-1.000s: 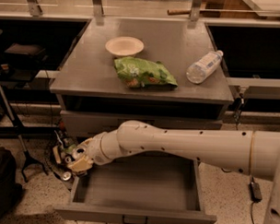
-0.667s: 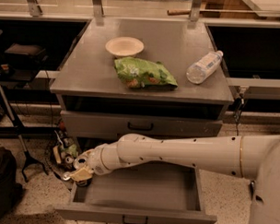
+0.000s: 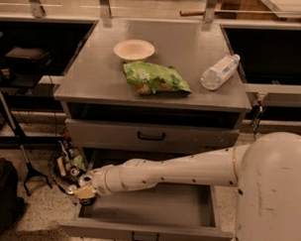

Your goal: Place pepsi can into middle drawer

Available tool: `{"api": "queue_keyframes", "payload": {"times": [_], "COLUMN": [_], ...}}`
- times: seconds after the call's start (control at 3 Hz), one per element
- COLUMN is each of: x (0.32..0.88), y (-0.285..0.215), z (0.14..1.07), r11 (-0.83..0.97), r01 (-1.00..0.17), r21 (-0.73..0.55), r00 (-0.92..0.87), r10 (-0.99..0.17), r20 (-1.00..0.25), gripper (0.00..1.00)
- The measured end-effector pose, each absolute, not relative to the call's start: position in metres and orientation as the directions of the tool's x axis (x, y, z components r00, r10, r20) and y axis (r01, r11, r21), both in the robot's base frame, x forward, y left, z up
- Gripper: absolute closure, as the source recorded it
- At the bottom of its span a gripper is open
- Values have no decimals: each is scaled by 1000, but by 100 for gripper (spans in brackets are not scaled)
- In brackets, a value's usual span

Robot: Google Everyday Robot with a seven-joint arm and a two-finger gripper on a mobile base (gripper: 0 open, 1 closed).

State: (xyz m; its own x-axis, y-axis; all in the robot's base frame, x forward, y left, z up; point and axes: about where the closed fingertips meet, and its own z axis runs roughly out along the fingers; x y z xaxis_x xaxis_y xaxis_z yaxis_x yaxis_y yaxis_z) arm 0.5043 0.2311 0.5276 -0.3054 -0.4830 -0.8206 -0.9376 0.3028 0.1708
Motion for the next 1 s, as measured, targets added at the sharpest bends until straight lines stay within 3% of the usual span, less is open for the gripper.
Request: {"api": "queue_keyframes", "payload": {"times": [1.0], "x": [535], "y": [180], "z": [472], "r11": [491], "r01": [-853], "r21": [177], "r00": [-411], "r10": [-423], "r20": [-807], "gripper": [100]}}
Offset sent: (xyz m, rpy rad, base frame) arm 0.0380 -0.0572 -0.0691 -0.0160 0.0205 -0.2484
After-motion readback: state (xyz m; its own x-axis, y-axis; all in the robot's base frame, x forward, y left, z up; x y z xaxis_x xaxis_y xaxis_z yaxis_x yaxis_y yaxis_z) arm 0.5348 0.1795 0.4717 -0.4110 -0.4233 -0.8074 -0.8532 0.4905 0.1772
